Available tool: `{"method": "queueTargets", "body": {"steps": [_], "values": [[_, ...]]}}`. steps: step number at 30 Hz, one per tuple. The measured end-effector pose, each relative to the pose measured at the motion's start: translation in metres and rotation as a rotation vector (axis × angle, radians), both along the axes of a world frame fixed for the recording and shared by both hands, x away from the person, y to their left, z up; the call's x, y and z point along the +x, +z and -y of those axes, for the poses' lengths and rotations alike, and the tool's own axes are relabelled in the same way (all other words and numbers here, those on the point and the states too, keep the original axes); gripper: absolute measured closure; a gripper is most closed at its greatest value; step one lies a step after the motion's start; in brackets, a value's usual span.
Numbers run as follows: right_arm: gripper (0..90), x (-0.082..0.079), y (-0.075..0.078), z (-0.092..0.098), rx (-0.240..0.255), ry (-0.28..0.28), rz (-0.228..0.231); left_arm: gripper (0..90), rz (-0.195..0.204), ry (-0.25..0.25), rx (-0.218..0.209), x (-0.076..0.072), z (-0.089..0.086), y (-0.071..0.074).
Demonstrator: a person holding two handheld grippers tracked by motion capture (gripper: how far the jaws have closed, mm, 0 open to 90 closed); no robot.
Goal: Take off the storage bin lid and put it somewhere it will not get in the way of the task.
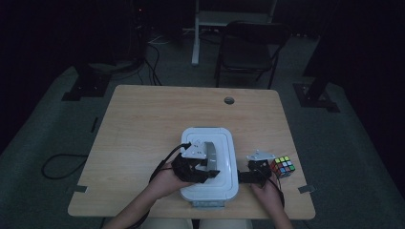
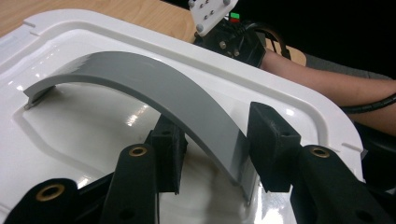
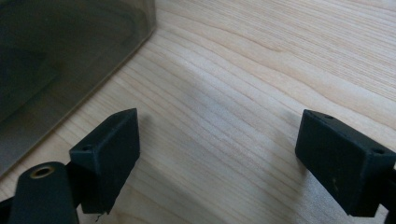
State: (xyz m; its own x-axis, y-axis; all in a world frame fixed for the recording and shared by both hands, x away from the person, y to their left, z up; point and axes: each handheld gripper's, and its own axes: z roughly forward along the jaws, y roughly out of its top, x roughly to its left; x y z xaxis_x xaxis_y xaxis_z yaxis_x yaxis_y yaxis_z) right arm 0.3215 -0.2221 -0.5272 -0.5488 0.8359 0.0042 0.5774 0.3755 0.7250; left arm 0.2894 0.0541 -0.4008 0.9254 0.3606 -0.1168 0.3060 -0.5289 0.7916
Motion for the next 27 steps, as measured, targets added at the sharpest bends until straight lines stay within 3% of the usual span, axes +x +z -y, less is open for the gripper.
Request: {"method": "queueTargets", "body": {"steps": [6, 14, 27], "values": [[13.8, 0.000, 0.000, 0.000, 0.000, 0.000, 0.000, 62.8, -0.022, -0.015, -0.019, 0.000, -0.002, 0.004], [13.8, 0.000, 0.000, 0.000, -0.001, 0.001, 0.002, 72.2, -0.047, -0.057, -0.077, -0.004, -0.008, 0.016], [13.8, 0.000, 0.000, 0.000, -0.001, 0.000, 0.001, 77.2, 0.005, -0.062, -0.103, -0.015, -0.021, 0.037]]}}
